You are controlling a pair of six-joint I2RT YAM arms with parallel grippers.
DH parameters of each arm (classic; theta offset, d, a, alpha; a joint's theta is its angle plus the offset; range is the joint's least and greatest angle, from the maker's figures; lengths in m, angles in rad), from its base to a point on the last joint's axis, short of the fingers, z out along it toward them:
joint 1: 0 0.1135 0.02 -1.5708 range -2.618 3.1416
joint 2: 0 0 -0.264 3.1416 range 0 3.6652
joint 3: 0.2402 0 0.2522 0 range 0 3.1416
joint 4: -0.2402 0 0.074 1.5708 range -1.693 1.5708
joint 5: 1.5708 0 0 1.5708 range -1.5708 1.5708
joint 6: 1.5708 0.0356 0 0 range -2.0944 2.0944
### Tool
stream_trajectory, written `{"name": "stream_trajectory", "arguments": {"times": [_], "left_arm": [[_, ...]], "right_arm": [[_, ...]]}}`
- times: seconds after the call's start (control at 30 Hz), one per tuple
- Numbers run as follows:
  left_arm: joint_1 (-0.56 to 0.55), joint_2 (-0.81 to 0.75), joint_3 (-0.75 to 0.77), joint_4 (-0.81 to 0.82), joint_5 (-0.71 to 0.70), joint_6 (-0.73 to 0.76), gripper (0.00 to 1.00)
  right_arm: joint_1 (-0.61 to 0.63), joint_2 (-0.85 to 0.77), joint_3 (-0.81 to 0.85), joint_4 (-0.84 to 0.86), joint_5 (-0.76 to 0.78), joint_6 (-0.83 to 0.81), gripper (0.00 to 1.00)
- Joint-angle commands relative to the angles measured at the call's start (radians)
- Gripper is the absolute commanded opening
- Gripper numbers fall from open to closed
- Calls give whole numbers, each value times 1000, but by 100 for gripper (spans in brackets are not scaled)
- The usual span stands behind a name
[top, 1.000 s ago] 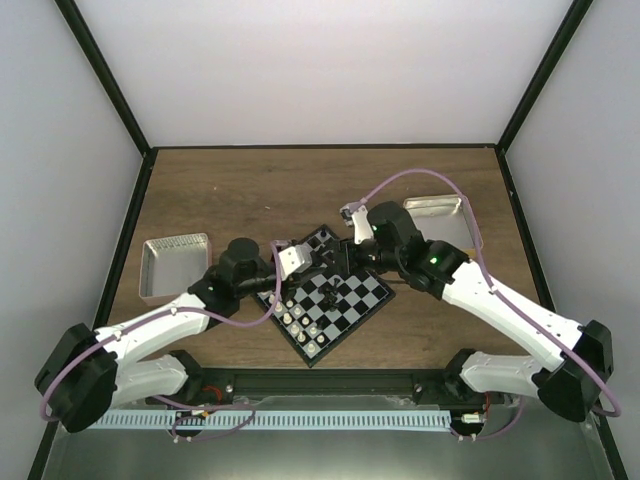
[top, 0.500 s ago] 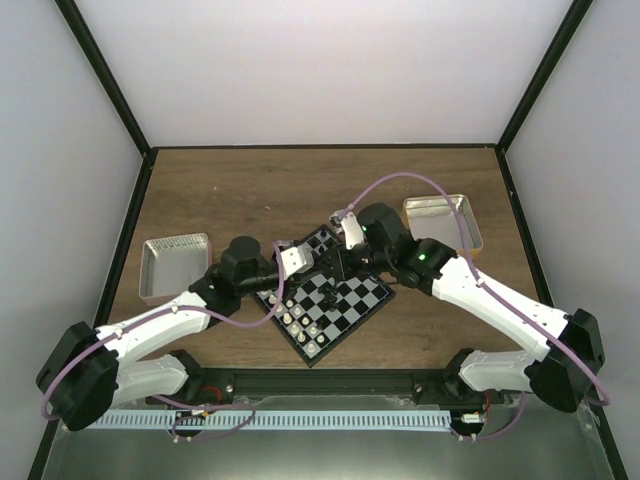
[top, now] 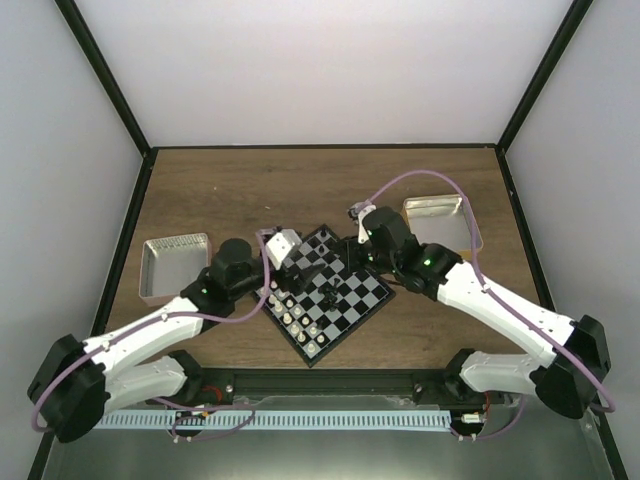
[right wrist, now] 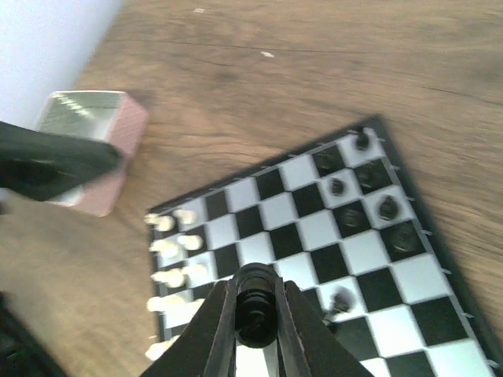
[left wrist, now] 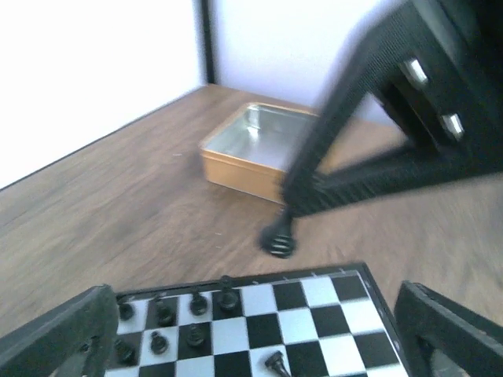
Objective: Set up the chess pieces on the board
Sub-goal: Place the chess piece on the chessboard.
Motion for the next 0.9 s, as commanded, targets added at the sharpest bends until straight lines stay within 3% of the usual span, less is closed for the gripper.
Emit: {"name": "stream_trajectory", "arguments": {"times": [0.0,0.1,0.2,0.5,0.87], "left_arm": [[0,-89,-27,-9,-337,-217,100],[6,-133,12,-147,-514,-356,100],[12,-183,16,-247,-601,-466,100],[14,-403,-100,-237,-701,-511,100],[15,-402,-118,-224,-654,-459,100]], "right_arm": [[-4,16,-46,-46,239,27,7],[-6,48,-72,-46,267,35,7],[-18,80,-99,-27,272,44,7],[-63,259,-118,44,237,50,7],[-79,396,-77,46,274,47,7]]}}
